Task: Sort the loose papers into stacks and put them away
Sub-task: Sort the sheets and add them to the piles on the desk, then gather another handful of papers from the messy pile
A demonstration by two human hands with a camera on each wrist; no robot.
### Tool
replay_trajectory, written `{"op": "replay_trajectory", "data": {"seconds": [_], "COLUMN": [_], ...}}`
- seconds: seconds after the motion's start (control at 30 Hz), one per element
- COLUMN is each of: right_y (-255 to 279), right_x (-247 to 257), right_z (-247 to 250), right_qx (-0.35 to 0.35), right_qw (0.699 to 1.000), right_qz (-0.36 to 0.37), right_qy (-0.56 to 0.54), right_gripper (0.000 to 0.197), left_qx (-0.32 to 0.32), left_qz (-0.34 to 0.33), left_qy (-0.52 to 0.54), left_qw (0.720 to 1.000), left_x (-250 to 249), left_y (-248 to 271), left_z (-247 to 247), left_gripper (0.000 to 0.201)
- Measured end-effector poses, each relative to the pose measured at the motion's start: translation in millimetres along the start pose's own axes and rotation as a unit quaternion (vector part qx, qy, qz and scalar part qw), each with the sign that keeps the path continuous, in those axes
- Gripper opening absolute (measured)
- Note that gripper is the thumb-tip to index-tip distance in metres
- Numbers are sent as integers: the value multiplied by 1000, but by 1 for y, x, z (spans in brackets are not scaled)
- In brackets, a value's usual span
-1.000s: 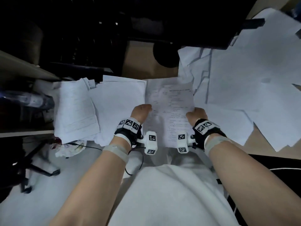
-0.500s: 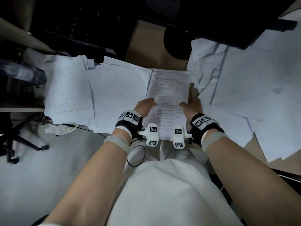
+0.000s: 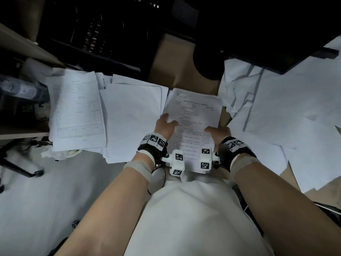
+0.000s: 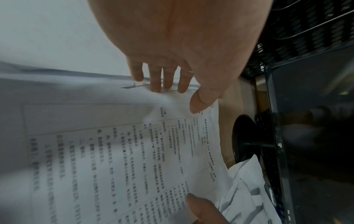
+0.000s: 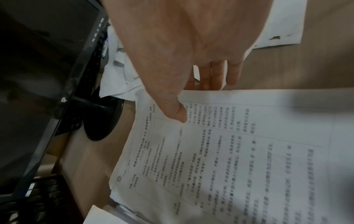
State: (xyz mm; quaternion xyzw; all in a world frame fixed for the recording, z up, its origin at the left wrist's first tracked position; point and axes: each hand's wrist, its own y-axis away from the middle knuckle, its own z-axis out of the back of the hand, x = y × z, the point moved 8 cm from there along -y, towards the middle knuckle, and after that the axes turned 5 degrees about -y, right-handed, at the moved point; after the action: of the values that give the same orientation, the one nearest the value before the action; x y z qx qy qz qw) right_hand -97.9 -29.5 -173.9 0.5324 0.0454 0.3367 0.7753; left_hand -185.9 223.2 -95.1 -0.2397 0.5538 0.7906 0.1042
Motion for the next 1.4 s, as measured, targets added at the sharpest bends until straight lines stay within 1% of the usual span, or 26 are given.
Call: {"op": "replay_trajectory", "data": {"seconds": [0.03,0.07,0.17,0.23,0.3,0.33,0.43,0.47,0.53,0.6,0.67,0.73,0.8,0.87,0.97,1.0,1.07,1.1,1.13,1.17,1.23,1.3,1.33,1.37,1.4], "right_y": [0,10,32,43,48,51,51,51,48,44,37,27,13,0,-29,-37,-54,-60,-65,-71,-76,-77,-77,-78,-80], "right_x": [3,9,20,22,23,26,25,24,20,12,3,-9,-21,-36,-59,-64,-72,-74,-74,-72,-62,-54,-51,-49,-48], "right_z": [1,2,4,8,21,31,68,83,114,144,174,205,237,270,309,315,316,314,311,308,301,296,296,299,307], "right_qx": [0,4,14,24,16,5,-28,-36,-50,-50,-55,-65,-77,-94,-107,-97,-52,-29,-11,1,24,51,58,51,31], "right_qw": [1000,999,999,998,997,997,994,992,991,990,988,982,982,979,978,979,981,982,983,983,983,983,983,986,990], "right_qz": [13,23,43,49,55,66,71,75,81,80,81,75,63,49,9,-5,-17,-19,-18,-7,19,18,12,13,14], "right_qy": [-20,-24,-30,-42,-49,-48,-83,-90,-99,-104,-121,-158,-163,-174,-180,-179,-188,-188,-184,-182,-181,-178,-173,-158,-137], "right_gripper": [102,90,66,45,32,30,55,59,58,56,57,60,61,63,77,81,87,89,88,83,65,57,43,18,5], "left_qx": [2,5,12,3,-7,-11,4,17,49,84,105,109,100,77,39,28,14,11,11,11,7,0,-1,0,3], "left_qz": [-2,1,-9,-15,-34,-51,-107,-123,-144,-136,-127,-117,-111,-102,-64,-48,-11,3,11,15,23,32,34,35,36], "left_qy": [4,11,28,27,21,18,-1,-7,-14,-11,-24,-31,-52,-83,-95,-100,-114,-114,-102,-90,-83,-82,-91,-107,-122], "left_qw": [1000,1000,1000,1000,999,998,994,992,988,987,986,987,987,988,993,993,993,993,995,996,996,996,995,994,992], "left_x": [-1,-1,-8,-16,-30,-40,-73,-85,-105,-117,-122,-126,-132,-133,-124,-119,-105,-100,-98,-97,-100,-105,-108,-110,-111], "left_y": [-2,-4,-5,-3,1,2,7,11,19,27,34,37,44,47,48,47,42,41,42,42,41,38,38,38,34], "left_z": [0,1,0,0,-3,-8,-36,-50,-84,-120,-155,-188,-217,-242,-273,-281,-294,-299,-304,-309,-313,-315,-315,-315,-316], "left_gripper": [66,65,56,60,59,56,42,38,34,33,33,39,42,45,62,70,86,91,92,90,85,80,75,69,64]}}
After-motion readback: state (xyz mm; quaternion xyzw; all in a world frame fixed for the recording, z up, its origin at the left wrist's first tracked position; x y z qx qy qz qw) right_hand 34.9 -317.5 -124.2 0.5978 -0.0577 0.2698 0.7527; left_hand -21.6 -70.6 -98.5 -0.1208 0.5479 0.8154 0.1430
